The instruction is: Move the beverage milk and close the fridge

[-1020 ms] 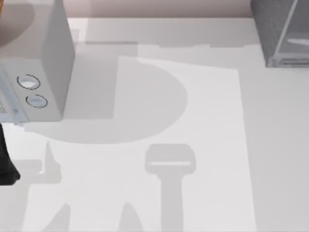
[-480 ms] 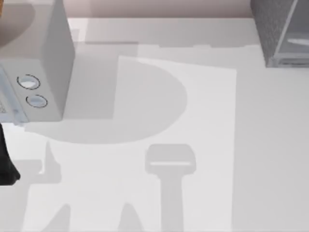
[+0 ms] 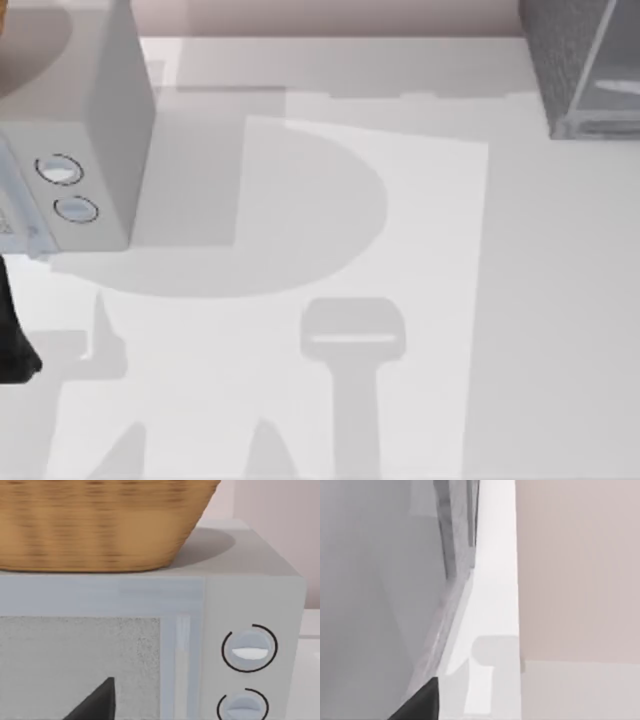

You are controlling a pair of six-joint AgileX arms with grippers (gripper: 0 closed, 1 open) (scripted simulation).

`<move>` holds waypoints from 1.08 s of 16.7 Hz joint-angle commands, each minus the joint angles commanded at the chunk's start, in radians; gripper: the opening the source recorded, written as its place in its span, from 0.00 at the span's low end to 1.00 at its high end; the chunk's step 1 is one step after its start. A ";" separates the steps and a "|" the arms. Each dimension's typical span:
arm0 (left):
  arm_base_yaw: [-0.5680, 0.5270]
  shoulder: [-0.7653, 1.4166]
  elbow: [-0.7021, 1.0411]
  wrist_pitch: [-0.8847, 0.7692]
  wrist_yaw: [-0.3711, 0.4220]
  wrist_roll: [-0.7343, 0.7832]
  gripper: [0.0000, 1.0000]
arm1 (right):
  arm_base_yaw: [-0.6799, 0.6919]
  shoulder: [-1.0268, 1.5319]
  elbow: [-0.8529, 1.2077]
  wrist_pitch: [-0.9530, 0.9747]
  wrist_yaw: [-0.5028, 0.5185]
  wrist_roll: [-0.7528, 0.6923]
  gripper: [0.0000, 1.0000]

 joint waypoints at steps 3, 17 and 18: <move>0.000 0.000 0.000 0.000 0.000 0.000 1.00 | 0.094 -0.023 -0.034 0.056 0.072 0.084 1.00; 0.000 0.000 0.000 0.000 0.000 0.000 1.00 | 0.880 -0.198 -0.285 0.339 0.691 0.602 1.00; 0.000 0.000 0.000 0.000 0.000 0.000 1.00 | 0.892 -0.205 -0.295 0.348 0.702 0.615 1.00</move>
